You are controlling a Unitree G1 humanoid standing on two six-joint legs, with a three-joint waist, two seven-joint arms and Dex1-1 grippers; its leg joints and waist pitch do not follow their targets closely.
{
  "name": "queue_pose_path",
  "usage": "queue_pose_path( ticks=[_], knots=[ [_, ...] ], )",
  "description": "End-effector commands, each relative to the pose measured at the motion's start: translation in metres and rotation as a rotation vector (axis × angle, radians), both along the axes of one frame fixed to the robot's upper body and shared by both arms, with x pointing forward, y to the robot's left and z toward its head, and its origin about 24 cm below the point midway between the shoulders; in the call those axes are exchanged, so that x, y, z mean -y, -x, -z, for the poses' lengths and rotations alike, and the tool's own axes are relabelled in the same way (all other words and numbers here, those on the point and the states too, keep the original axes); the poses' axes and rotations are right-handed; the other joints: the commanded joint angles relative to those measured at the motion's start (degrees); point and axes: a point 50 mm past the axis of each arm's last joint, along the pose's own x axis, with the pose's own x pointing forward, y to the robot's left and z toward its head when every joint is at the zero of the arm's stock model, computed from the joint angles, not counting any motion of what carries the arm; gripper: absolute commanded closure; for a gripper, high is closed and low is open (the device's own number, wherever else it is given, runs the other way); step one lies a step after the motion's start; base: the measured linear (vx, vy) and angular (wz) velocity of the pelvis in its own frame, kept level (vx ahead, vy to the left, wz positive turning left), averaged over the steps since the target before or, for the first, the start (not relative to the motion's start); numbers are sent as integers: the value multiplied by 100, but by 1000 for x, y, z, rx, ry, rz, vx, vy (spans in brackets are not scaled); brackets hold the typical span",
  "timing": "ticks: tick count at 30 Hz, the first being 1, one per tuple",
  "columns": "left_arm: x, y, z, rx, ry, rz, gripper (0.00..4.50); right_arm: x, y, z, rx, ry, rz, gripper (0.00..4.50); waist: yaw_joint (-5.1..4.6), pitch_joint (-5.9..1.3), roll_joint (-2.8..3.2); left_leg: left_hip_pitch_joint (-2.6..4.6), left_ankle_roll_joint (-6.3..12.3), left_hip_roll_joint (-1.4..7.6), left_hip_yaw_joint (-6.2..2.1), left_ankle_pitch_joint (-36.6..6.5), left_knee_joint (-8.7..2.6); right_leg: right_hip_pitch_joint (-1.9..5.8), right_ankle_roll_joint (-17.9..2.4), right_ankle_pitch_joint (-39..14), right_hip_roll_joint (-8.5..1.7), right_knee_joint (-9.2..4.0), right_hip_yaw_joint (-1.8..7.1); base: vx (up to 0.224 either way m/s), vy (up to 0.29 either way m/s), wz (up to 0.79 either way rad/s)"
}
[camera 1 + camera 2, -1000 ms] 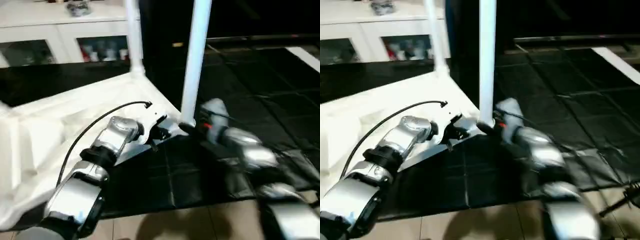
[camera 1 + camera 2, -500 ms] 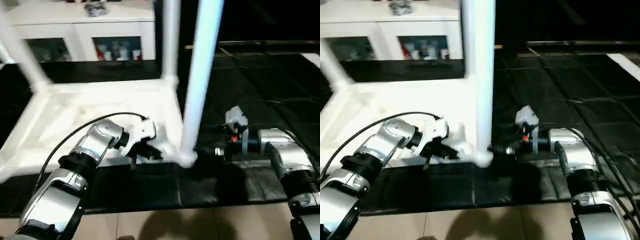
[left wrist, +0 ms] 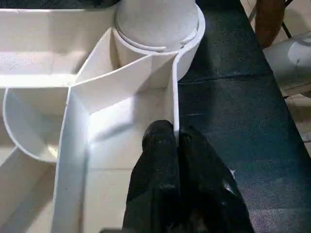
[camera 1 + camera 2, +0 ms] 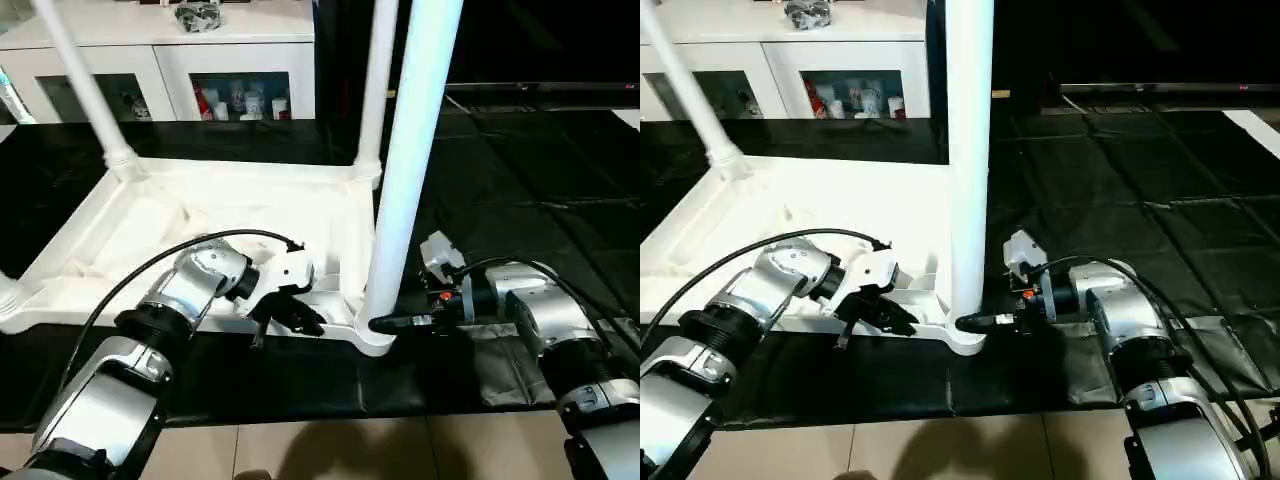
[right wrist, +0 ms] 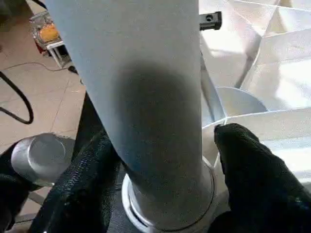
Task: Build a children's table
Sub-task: Rotate leg to tighten
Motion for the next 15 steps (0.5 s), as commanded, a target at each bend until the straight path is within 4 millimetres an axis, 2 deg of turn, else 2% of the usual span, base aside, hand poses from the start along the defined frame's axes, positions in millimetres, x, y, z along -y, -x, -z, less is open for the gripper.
queue_pose_path(
  ticks=[1,5,7,8,11,12,15],
  knots=[
    [10,2,-5,14,-15,96,450,-3,-4,-6,10,0,-21,180,-43,-424,-46,30,461,204,-26,-819,-376,357,-966,-1517,-400,-360,367,0,0,0],
    [9,2,-4,12,-18,86,450,-4,-3,-5,-6,-3,-30,199,-44,-420,-60,24,481,203,-23,-785,-374,354,-966,-1531,-400,-359,366,0,0,0],
    [9,2,-4,12,-19,81,450,-4,-3,-4,-11,-6,-32,231,-47,-417,-70,23,478,202,-21,-781,-375,355,-943,-1576,-402,-369,366,0,0,0],
    [9,2,-3,10,-19,72,450,-4,-3,-4,-14,-9,-35,231,-43,-419,-63,27,474,202,-22,-772,-375,353,-935,-1591,-402,-364,367,0,0,0],
    [9,-2,-3,3,-3,4,450,-8,-1,-4,-28,-38,-35,239,-50,-412,-66,31,462,203,-20,-780,-378,352,-930,-1630,-399,-370,366,0,0,0],
    [10,-5,-4,0,9,-35,450,-10,0,-3,-32,-54,-19,245,-48,-412,-50,34,459,198,-19,-790,-375,352,-929,-1656,-400,-378,367,0,0,0],
    [13,-12,-6,-3,52,-145,450,-14,-2,1,-33,-59,63,246,-66,-385,-55,44,396,192,-15,-897,-388,338,-867,-1845,-391,-414,359,0,0,0]
  ],
)
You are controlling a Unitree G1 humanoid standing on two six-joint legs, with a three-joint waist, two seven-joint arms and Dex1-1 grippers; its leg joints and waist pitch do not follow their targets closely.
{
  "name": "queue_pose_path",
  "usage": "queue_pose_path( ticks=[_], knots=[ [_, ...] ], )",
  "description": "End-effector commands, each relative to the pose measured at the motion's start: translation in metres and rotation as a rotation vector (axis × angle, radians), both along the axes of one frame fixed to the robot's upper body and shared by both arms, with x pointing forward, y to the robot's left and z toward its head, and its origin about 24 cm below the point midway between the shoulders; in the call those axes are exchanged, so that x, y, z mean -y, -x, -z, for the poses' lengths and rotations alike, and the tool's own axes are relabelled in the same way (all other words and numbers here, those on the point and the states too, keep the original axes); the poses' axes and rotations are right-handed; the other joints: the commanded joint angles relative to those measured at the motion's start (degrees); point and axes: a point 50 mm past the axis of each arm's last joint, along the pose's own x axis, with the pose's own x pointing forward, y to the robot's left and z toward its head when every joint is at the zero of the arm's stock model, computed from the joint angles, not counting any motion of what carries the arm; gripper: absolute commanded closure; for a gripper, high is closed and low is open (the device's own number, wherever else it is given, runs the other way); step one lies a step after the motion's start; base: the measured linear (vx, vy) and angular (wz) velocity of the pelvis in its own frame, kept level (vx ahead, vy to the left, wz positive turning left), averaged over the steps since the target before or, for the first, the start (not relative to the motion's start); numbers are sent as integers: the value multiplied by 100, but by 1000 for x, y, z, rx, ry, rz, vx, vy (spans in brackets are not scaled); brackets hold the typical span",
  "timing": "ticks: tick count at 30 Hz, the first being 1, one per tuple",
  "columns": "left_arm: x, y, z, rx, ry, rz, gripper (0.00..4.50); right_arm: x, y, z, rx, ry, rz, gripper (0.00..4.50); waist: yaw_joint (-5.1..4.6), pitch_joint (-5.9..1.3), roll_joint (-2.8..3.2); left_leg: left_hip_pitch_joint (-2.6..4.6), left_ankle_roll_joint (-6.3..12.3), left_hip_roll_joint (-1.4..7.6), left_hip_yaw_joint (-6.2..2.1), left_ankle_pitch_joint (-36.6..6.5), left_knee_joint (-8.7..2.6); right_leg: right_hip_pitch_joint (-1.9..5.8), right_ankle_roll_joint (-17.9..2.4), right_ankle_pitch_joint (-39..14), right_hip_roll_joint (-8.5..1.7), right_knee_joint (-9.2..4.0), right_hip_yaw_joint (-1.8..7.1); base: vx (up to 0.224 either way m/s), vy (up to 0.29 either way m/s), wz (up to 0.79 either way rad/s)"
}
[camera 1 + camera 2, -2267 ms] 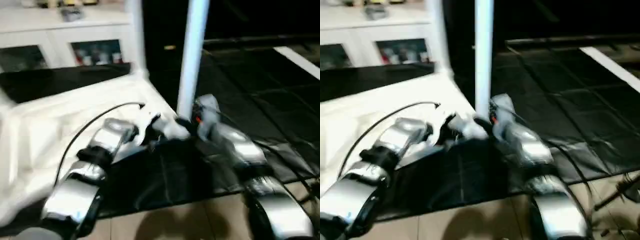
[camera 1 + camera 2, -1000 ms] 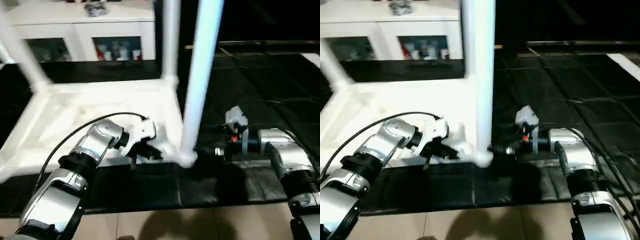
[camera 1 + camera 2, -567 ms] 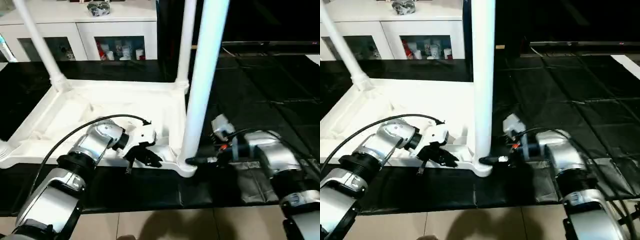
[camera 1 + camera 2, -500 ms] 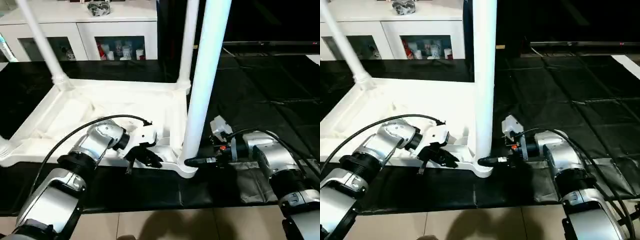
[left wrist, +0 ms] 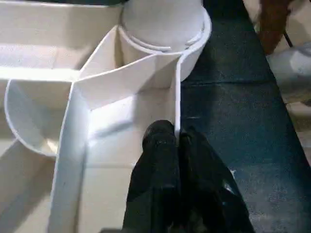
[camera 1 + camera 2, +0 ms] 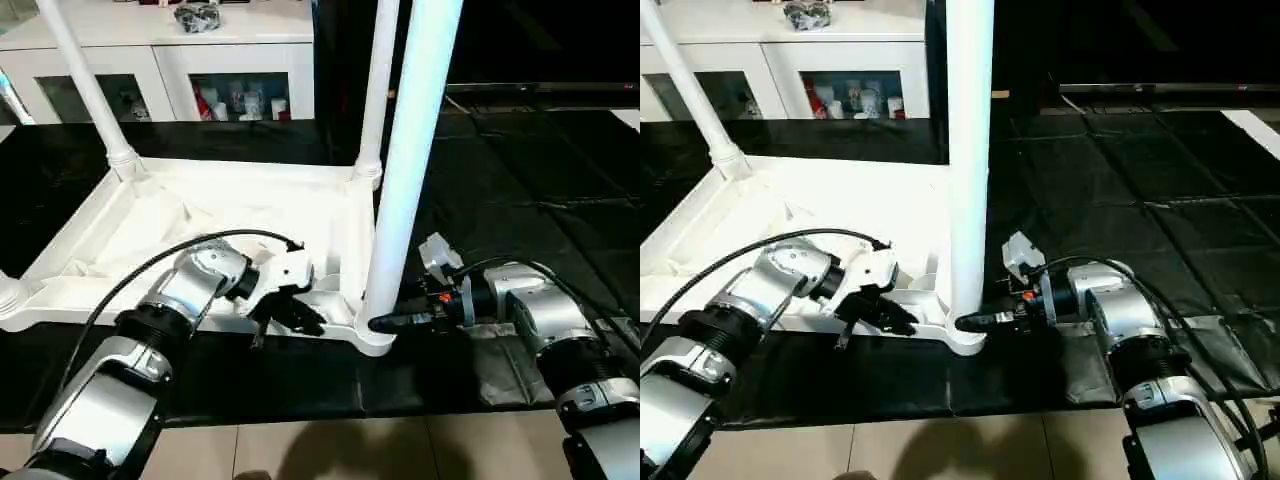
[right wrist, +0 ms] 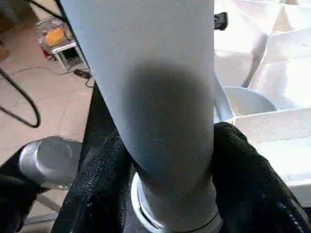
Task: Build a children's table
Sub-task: Rotate leg to tighten
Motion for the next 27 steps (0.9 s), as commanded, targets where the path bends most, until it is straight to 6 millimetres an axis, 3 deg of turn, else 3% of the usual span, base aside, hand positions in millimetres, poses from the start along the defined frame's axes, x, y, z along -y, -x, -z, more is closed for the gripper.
queue_pose_path(
  ticks=[1,4,5,6,8,11,12,14,17,20,22,27],
  knots=[
    [14,-13,-11,46,55,-125,450,-16,-5,5,-9,-19,116,247,-49,-386,-63,28,372,182,-24,-934,-393,342,-849,-1938,-398,-428,348,0,0,0],
    [21,-22,-14,47,92,-264,450,-27,-10,12,-15,-18,268,250,-100,-369,-71,48,216,136,-29,-1048,-399,332,-634,-2435,-402,-497,327,0,0,0],
    [23,-25,-15,45,102,-311,450,-32,-11,14,-20,-20,309,251,-138,-361,-80,18,195,122,-37,-1039,-408,353,-566,-2523,-401,-505,313,0,0,0],
    [29,-29,-17,43,115,-387,450,-42,-15,16,-39,-22,381,252,-189,-368,-52,32,182,113,-37,-1038,-402,342,-549,-2512,-395,-517,310,0,0,0],
    [31,-31,-17,45,119,-415,450,-48,-17,17,-46,-16,416,252,-264,-380,-66,0,199,107,-49,-955,-404,360,-582,-2330,-376,-504,307,0,0,0],
    [48,-40,-23,67,170,-564,450,-74,-31,19,-37,41,595,252,-380,-392,-88,-17,261,60,-29,-846,-377,373,-628,-2233,-366,-518,288,0,0,0],
    [49,-40,-24,68,172,-569,450,-75,-31,19,-35,43,601,253,-423,-383,-62,-31,249,61,-43,-793,-382,368,-673,-2227,-377,-504,284,0,0,0],
    [56,-43,-27,79,190,-609,450,-82,-36,18,-17,62,670,254,-449,-405,-84,-37,321,66,-35,-676,-374,374,-702,-2041,-372,-496,297,0,0,0],
    [65,-42,-29,98,186,-588,450,-90,-43,17,-6,87,762,254,-468,-416,-64,-39,434,107,-45,-514,-386,372,-909,-1533,-369,-424,317,0,0,0],
    [62,-41,-27,119,162,-558,450,-89,-43,15,-3,67,764,254,-478,-420,-66,-27,540,112,-32,-523,-379,380,-1047,-1228,-376,-395,337,0,0,0],
    [58,-40,-25,134,142,-542,450,-87,-43,14,-5,50,754,200,-477,-423,-52,-33,605,122,-37,-471,-380,394,-1111,-1042,-378,-369,342,0,0,0],
    [50,-37,-19,200,98,-458,450,-77,-39,18,66,74,726,159,-469,-425,-49,-24,657,129,-28,-481,-377,404,-1178,-851,-392,-350,358,0,0,0]
  ],
)
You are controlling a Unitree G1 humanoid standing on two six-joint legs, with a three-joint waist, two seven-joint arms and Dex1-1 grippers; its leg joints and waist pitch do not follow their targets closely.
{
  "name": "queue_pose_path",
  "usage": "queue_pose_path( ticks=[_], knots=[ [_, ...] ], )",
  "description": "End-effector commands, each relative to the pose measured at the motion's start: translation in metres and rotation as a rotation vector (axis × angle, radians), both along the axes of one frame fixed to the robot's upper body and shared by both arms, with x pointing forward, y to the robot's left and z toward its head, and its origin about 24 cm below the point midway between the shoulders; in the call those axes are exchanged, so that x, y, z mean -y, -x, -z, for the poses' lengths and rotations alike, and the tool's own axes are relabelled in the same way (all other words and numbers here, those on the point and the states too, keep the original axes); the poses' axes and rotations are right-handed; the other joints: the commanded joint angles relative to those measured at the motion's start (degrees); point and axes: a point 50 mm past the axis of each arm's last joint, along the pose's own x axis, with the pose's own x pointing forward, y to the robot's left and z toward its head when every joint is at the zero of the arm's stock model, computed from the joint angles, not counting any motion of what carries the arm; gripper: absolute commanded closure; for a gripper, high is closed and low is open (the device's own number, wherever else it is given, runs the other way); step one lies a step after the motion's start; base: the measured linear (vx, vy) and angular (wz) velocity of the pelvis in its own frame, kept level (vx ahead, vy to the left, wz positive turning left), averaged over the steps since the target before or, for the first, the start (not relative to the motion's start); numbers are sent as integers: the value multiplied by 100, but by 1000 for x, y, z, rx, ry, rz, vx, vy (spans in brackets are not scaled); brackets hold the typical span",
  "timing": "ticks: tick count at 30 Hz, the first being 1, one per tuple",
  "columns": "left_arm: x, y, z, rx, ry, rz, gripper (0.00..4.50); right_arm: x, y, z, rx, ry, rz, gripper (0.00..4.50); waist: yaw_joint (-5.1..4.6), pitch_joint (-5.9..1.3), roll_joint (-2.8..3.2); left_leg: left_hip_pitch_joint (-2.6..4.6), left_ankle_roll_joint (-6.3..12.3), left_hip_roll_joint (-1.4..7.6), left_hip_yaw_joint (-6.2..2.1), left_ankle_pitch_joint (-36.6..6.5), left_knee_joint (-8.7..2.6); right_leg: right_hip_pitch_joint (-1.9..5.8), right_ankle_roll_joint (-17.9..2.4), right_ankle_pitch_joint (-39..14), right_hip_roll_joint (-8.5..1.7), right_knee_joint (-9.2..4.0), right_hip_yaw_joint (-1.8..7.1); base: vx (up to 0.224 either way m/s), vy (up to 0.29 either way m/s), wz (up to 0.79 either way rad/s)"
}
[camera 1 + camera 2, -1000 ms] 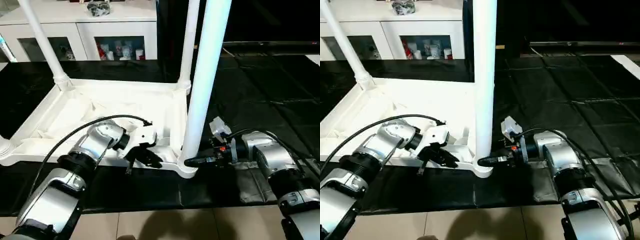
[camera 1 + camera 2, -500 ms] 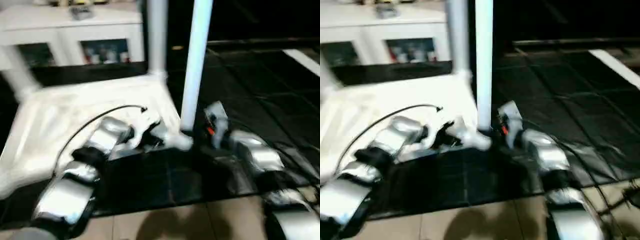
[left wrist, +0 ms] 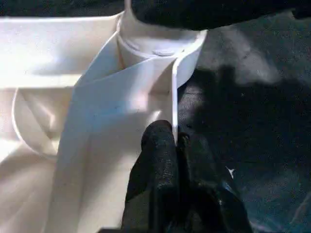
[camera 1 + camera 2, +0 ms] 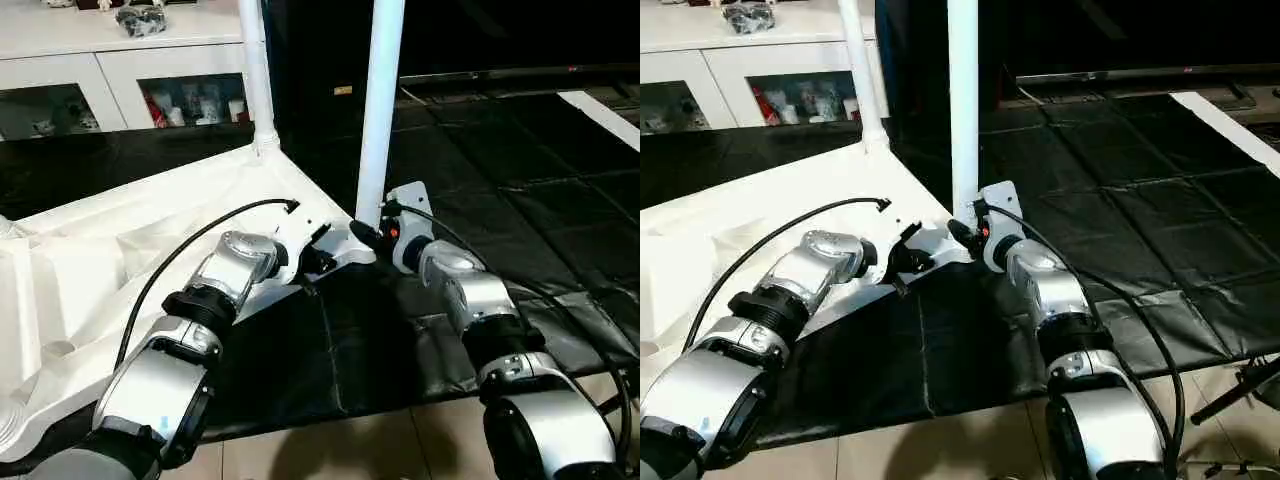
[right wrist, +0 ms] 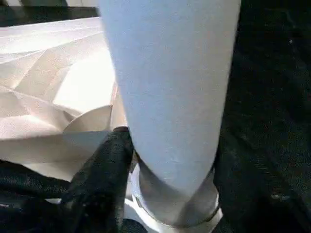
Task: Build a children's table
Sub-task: Rotate leg to tighten
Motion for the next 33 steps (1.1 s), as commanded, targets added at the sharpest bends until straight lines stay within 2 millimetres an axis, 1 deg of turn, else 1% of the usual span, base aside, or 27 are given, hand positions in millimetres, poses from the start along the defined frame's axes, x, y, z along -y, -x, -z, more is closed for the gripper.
queue_pose_path(
  ticks=[1,2,3,4,5,6,7,8,9,11,12,14,15,17,18,20,22,23,24,25,26,27,28,29,30,31,33],
  knots=[
    [17,0,-16,94,29,126,450,-23,14,17,-75,-18,-128,159,51,-426,-28,-10,635,135,-39,-504,-325,419,-1172,-863,-402,-300,364,0,0,0],
    [17,0,-16,94,29,126,450,-23,14,17,-75,-18,-128,149,43,-427,-33,-4,636,142,-35,-530,-327,417,-1191,-843,-395,-296,365,0,0,0],
    [12,2,-15,118,13,162,450,-16,18,16,-52,-53,-159,138,57,-422,-23,10,635,144,-29,-579,-327,410,-1196,-862,-396,-316,367,0,0,0],
    [12,2,-15,118,13,162,450,-16,18,16,-52,-53,-159,130,71,-420,-28,7,641,145,-26,-600,-326,416,-1183,-848,-396,-311,370,0,0,0],
    [7,2,-12,130,-14,177,450,-4,22,16,-39,-66,-147,122,82,-425,-8,6,637,154,-35,-585,-331,421,-1189,-785,-395,-295,376,0,0,0],
    [4,2,-11,141,-30,186,450,2,24,16,-29,-68,-139,104,95,-429,-11,27,653,165,-27,-615,-326,405,-1161,-750,-386,-297,377,0,0,0],
    [2,2,-11,149,-42,194,450,8,26,17,-22,-58,-127,104,105,-428,-13,22,650,168,-31,-628,-330,410,-1159,-752,-393,-298,379,0,0,0],
    [0,2,-10,149,-47,194,450,15,27,18,-29,-53,-108,95,128,-428,3,33,611,172,-30,-656,-335,402,-1140,-818,-388,-307,377,0,0,0],
    [-1,1,-10,150,-45,196,450,20,29,19,-30,-49,-103,91,158,-418,-17,36,564,165,-24,-703,-339,406,-1101,-931,-386,-328,376,0,0,0],
    [-2,1,-11,154,-38,201,450,26,32,21,-37,-34,-95,85,193,-420,-17,38,496,163,-21,-739,-342,399,-1063,-1057,-399,-336,380,0,0,0],
    [-3,1,-12,158,-30,210,450,34,37,22,-38,-15,-106,60,201,-416,-27,33,463,158,-22,-759,-347,405,-1025,-1141,-397,-349,376,0,0,0],
    [-5,2,-13,165,-28,229,450,40,42,21,-25,7,-132,48,222,-417,-35,17,475,152,-25,-720,-341,415,-952,-1153,-397,-349,377,0,0,0],
    [-5,2,-13,165,-29,242,450,42,45,20,-1,16,-146,41,224,-427,-57,7,496,155,-30,-666,-339,418,-939,-1079,-398,-335,377,0,0,0],
    [-5,3,-14,177,-30,265,450,48,50,19,13,28,-155,17,230,-434,-52,-3,541,148,-32,-589,-329,417,-962,-966,-399,-320,377,0,0,0],
    [-6,3,-14,177,-26,269,450,50,51,18,13,23,-147,9,226,-431,-66,-8,560,148,-31,-571,-329,416,-989,-930,-398,-319,373,0,0,0],
    [-7,3,-14,177,-21,273,450,51,54,16,14,23,-147,1,228,-430,-57,-11,577,147,-30,-564,-326,413,-1002,-940,-398,-319,372,0,0,0],
    [-8,4,-14,186,-20,275,450,50,56,15,16,10,-159,1,237,-417,-51,-10,581,148,-30,-634,-330,412,-966,-1063,-396,-347,363,0,0,0],
    [-8,4,-15,188,-12,276,450,49,58,15,9,5,-167,1,243,-419,-63,-8,566,152,-32,-656,-335,409,-937,-1133,-399,-345,362,0,0,0],
    [-7,4,-15,189,-6,278,450,49,58,15,4,2,-173,1,249,-419,-55,-7,555,151,-34,-645,-335,406,-931,-1161,-401,-350,363,0,0,0],
    [-8,5,-16,185,6,285,450,49,60,14,17,3,-174,1,248,-415,-98,-9,557,152,-30,-638,-337,408,-918,-1173,-398,-354,365,0,0,0],
    [-8,6,-17,182,15,291,450,48,60,13,28,3,-173,1,268,-417,-73,-7,544,156,-33,-623,-337,401,-919,-1195,-413,-343,369,0,0,0],
    [-9,7,-17,178,19,304,450,47,62,14,26,-5,-177,1,272,-416,-121,-1,547,164,-28,-605,-341,392,-906,-1202,-410,-349,372,0,0,0],
    [-10,8,-18,171,26,313,450,46,63,13,24,-9,-186,1,289,-421,-101,2,540,173,-38,-577,-345,397,-925,-1174,-423,-327,376,0,0,0],
    [-12,9,-19,164,34,315,450,46,64,13,20,-15,-189,1,300,-414,-117,-6,555,178,-32,-538,-345,389,-920,-1147,-422,-326,383,0,0,0],
    [-13,9,-19,161,39,314,450,45,65,13,14,-25,-189,1,314,-421,-100,5,552,182,-32,-513,-343,382,-943,-1103,-425,-313,387,0,0,0],
    [-14,9,-20,160,43,314,423,45,65,12,10,-31,-188,0,317,-417,-104,12,547,189,-30,-504,-347,378,-956,-1084,-423,-312,389,0,0,0],
    [-19,11,-25,133,72,312,395,44,66,10,-27,-51,-191,0,335,-408,-104,5,521,193,-31,-509,-356,386,-963,-1098,-426,-298,393,0,0,0]
  ],
)
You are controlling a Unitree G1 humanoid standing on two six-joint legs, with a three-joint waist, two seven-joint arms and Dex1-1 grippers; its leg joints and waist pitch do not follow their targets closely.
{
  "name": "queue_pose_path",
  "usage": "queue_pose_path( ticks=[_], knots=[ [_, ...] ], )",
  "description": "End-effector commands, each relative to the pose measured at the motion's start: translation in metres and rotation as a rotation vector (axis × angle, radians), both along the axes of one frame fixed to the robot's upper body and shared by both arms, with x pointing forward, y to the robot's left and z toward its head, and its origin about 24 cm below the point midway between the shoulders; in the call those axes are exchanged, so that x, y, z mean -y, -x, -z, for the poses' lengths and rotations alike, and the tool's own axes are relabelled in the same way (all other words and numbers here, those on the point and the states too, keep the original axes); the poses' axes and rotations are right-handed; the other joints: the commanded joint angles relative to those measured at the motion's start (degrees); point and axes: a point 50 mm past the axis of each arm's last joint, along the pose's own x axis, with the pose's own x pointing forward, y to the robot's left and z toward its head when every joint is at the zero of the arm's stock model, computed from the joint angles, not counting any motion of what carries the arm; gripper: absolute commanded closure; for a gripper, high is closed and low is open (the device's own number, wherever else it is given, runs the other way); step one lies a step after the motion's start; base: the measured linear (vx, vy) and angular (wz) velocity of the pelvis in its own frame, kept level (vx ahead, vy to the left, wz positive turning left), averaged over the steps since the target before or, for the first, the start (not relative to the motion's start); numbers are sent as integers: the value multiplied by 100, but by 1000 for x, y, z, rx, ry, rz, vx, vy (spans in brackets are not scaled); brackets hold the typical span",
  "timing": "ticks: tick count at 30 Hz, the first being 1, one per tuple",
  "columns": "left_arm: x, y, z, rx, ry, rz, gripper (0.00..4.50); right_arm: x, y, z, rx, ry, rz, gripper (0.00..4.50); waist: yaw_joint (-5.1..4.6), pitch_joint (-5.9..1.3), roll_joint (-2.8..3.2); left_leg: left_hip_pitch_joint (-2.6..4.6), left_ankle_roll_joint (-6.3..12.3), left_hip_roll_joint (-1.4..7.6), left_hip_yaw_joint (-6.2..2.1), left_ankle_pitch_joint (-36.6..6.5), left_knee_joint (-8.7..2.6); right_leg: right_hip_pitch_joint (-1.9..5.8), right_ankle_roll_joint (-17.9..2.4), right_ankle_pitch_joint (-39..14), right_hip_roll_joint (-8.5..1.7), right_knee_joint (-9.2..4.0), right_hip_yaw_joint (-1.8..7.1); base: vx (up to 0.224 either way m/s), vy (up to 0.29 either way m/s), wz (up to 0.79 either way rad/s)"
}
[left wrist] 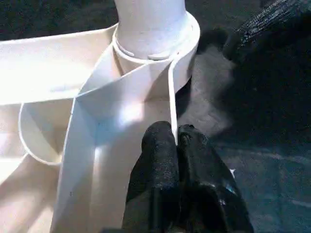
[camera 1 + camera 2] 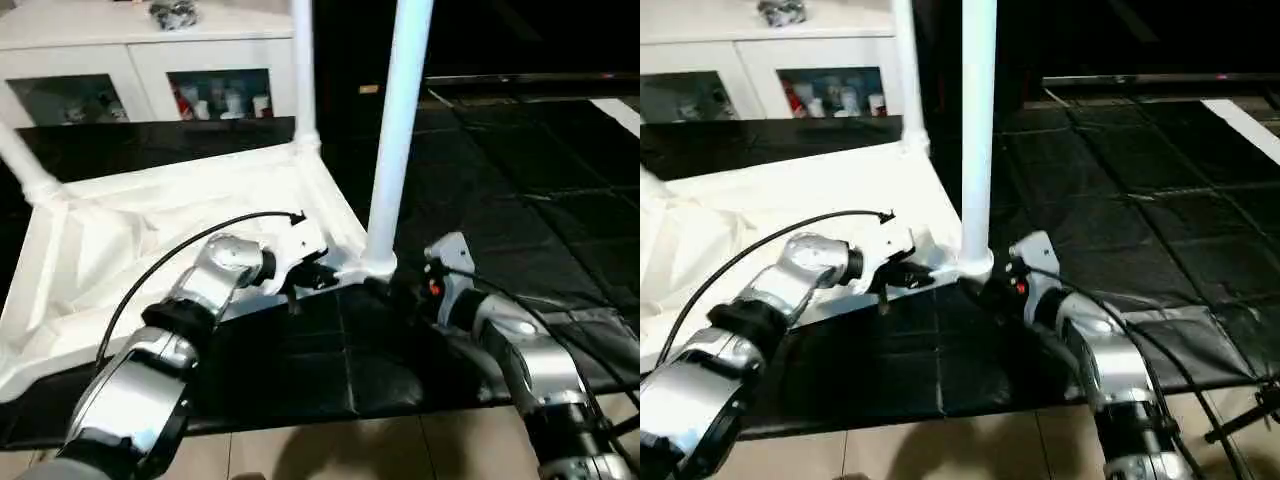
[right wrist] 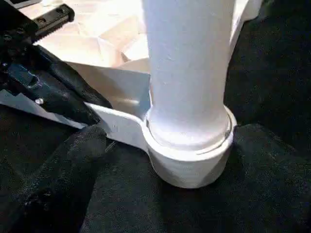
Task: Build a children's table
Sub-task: Rotate leg to tighten, then rotate table base
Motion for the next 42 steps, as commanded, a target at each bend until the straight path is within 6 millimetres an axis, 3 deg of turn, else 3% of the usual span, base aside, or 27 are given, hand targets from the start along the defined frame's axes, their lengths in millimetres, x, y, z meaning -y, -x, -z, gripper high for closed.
queue_pose_path(
  ticks=[1,5,7,13,14,15,17,19,21,24,26,27,28,32,35,36,42],
  knots=[
    [1,-4,-25,51,78,30,395,-4,1,-6,-17,-19,-26,0,12,-424,-83,21,507,196,-30,-511,-356,398,-969,-1103,-426,-298,393,0,0,0],
    [-5,-2,-30,53,81,35,372,-4,2,-8,-50,-25,-43,0,10,-404,-79,28,404,193,-26,-633,-371,391,-943,-1231,-432,-317,397,0,0,0],
    [-9,-2,-32,62,73,33,354,-5,4,-10,-43,-39,-62,0,-2,-399,-84,25,344,171,-21,-690,-371,393,-835,-1430,-431,-343,395,0,0,0],
    [-25,4,-41,67,51,29,315,1,15,-21,34,-20,-223,0,-3,-410,-86,14,390,193,-33,-587,-368,407,-750,-1301,-427,-308,403,0,0,0],
    [-31,9,-44,56,30,40,311,4,17,-26,39,-30,-237,0,-13,-401,-78,14,409,175,-29,-589,-366,391,-758,-1362,-408,-329,391,0,0,0],
    [-41,16,-47,35,-3,55,299,6,18,-32,47,-49,-267,0,2,-406,11,21,377,202,-52,-622,-376,398,-802,-1360,-426,-303,395,0,0,0],
    [-47,20,-48,22,-28,62,287,5,19,-36,47,-66,-286,0,-49,-397,-25,35,355,202,-42,-704,-386,385,-830,-1317,-391,-303,397,0,0,0],
    [-56,25,-49,14,-70,60,279,2,20,-39,49,-74,-312,0,-65,-369,-11,38,348,188,-32,-834,-392,364,-808,-1515,-381,-346,390,0,0,0],
    [-79,36,-47,-12,-202,32,265,-14,16,-41,26,-96,-348,0,-85,-357,8,58,228,179,-40,-988,-411,363,-752,-1755,-378,-376,390,0,0,0],
    [-92,43,-44,-41,-287,12,245,-29,11,-41,42,-102,-367,0,-175,-345,18,52,104,168,-72,-1201,-449,367,-716,-1926,-376,-367,384,0,0,0],
    [-99,47,-43,-57,-339,-13,227,-45,5,-40,68,-94,-389,0,-173,-353,10,116,41,183,-66,-1271,-437,316,-745,-2022,-396,-377,400,0,0,0],
    [-101,48,-43,-64,-346,-23,213,-52,1,-40,75,-83,-390,0,-184,-337,26,80,27,169,-67,-1276,-451,331,-763,-2047,-387,-372,400,0,0,0],
    [-102,50,-43,-79,-348,-33,205,-62,-4,-39,84,-67,-390,0,-181,-335,27,95,10,170,-69,-1277,-452,322,-754,-2062,-384,-389,403,0,0,0],
    [-105,53,-40,-97,-384,-59,181,-89,-23,-41,121,-7,-355,0,-177,-358,53,117,-101,183,-67,-1207,-444,307,-931,-1638,-384,-307,434,0,0,0],
    [-112,52,-35,-82,-448,-109,157,-105,-35,-44,142,28,-319,0,-210,-353,35,97,-136,163,-70,-1186,-455,338,-942,-1547,-373,-294,440,0,0,0],
    [-114,51,-34,-81,-467,-129,152,-112,-39,-45,138,33,-298,0,-224,-355,55,94,-145,162,-75,-1189,-448,335,-949,-1528,-380,-271,444,0,0,0],
    [-124,53,-25,-68,-551,-170,108,-121,-55,-34,100,68,-128,0,-252,-368,42,94,-175,153,-63,-1068,-438,341,-990,-1306,-377,-245,459,0,0,0]
  ],
)
